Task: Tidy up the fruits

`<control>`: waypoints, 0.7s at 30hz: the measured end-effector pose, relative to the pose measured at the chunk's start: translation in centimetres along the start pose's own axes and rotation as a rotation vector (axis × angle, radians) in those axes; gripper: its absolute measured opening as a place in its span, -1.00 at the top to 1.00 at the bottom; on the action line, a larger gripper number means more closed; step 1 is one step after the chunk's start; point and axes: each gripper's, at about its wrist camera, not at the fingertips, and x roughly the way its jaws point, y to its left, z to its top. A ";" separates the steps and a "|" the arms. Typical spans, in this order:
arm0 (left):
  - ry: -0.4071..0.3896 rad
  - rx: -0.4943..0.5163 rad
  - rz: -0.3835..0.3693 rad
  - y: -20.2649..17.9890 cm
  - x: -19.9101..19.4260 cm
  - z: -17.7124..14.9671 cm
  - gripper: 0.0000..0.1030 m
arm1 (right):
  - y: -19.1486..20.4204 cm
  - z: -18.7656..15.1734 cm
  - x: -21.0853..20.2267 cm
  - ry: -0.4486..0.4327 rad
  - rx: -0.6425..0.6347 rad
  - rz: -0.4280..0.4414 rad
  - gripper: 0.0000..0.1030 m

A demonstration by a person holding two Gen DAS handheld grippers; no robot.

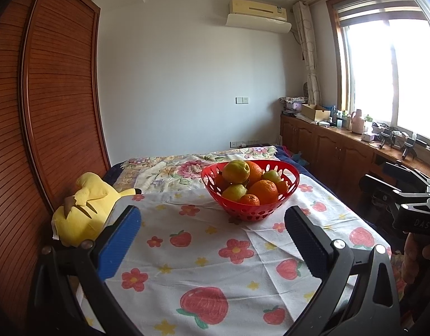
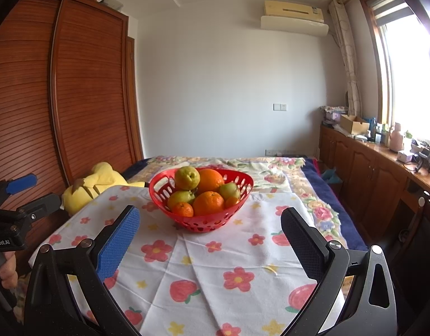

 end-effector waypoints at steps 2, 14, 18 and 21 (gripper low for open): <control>0.000 -0.001 -0.003 0.0 0.0 0.1 -1.00 | 0.0 0.0 0.0 0.000 -0.001 -0.001 -0.99; 0.000 -0.002 0.002 -0.1 0.1 0.1 -1.00 | -0.5 0.2 -0.1 -0.002 0.004 -0.007 -0.99; 0.009 -0.006 0.005 0.0 0.3 -0.1 -1.00 | -0.6 0.2 -0.1 -0.003 0.004 -0.008 -0.99; 0.015 -0.009 0.006 0.0 0.5 -0.2 -1.00 | -0.6 0.2 -0.1 -0.002 0.005 -0.014 -0.99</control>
